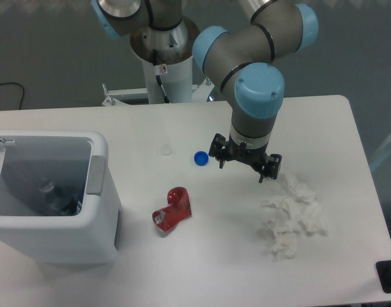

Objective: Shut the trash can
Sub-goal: 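Raise the gripper and move it toward the trash can lid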

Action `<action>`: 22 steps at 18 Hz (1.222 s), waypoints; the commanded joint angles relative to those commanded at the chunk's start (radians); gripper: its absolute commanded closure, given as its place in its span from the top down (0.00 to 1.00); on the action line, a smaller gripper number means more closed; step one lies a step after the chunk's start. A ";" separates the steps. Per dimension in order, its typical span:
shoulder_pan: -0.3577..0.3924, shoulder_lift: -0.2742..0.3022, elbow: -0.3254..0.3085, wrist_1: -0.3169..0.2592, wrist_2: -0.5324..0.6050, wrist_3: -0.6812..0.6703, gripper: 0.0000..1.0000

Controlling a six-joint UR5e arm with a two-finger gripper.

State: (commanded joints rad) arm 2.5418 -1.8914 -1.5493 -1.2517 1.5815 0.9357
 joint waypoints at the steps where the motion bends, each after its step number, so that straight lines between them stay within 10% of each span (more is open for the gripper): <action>1: -0.003 0.000 -0.005 0.000 0.002 0.000 1.00; 7: -0.012 0.008 -0.017 0.000 -0.024 -0.006 1.00; 22: -0.182 0.316 -0.057 -0.038 -0.092 -0.290 0.91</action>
State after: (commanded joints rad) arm 2.3595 -1.5756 -1.6061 -1.2899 1.4895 0.6459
